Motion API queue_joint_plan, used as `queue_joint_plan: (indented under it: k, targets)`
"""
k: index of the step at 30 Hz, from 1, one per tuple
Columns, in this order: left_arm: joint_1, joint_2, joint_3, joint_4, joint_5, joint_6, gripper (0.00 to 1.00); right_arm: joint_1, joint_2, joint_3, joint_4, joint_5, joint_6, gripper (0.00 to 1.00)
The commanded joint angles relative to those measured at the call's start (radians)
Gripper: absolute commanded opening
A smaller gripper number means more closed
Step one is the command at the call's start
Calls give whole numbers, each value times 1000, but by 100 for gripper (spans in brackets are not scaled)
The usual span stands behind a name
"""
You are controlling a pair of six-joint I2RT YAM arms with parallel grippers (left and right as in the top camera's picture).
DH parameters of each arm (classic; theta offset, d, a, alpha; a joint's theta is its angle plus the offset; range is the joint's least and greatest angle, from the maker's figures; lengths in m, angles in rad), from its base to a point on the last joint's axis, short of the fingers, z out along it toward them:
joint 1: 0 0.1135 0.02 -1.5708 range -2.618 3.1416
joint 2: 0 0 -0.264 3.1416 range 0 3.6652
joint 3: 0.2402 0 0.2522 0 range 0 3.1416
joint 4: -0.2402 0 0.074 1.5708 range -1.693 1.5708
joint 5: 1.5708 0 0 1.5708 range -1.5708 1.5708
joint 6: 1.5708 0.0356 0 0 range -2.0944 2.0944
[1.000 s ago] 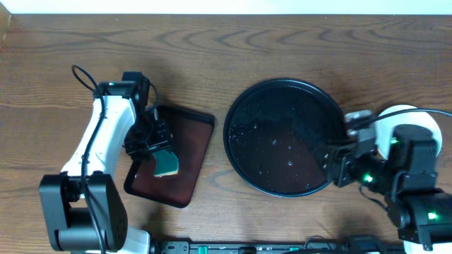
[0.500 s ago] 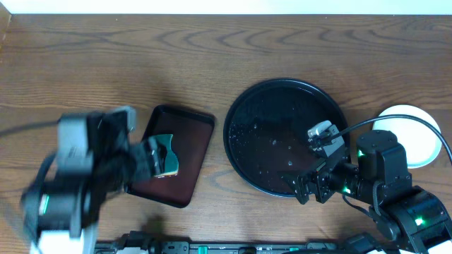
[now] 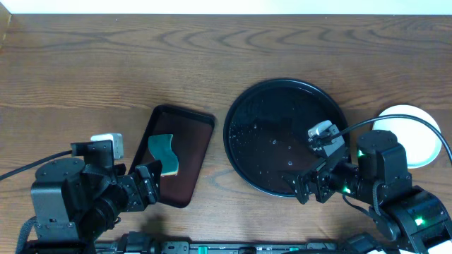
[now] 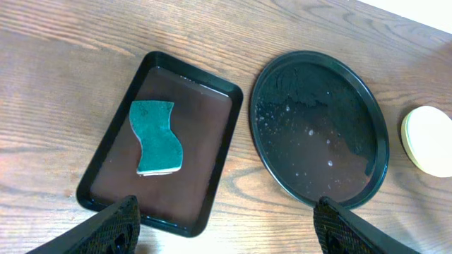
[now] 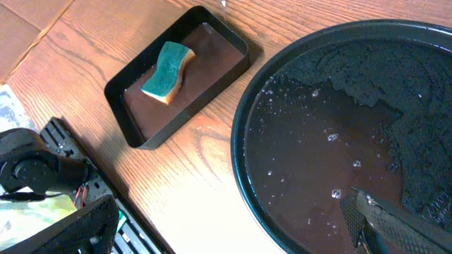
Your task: Clean dirty plates on tray and stack at the side
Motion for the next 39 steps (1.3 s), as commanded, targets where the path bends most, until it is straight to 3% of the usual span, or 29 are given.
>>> queue_joint_plan:
  k: [1,13,16,25,34,39]
  targets:
    - [0,1,6,-3,5,-16,79,7,-2,12,2,2,-9,99]
    - [0,1,6,-3,5,-16,80,-7,-108,-2,-51,60,-56,99]
    - [0,1,6,-3,5,-16,80,-70,-209,-45,53,142,-103,99]
    - [0,1,6,-3,5,-16,81,-335,-511,-367,365,144,-166,99]
    - [0,1,6,-3,5,-16,81,-365,-785,-665,497,143,-166,99]
    - [0,1,6,-3,5,-16,81,-365,-800,-787,631,143,-166,99]
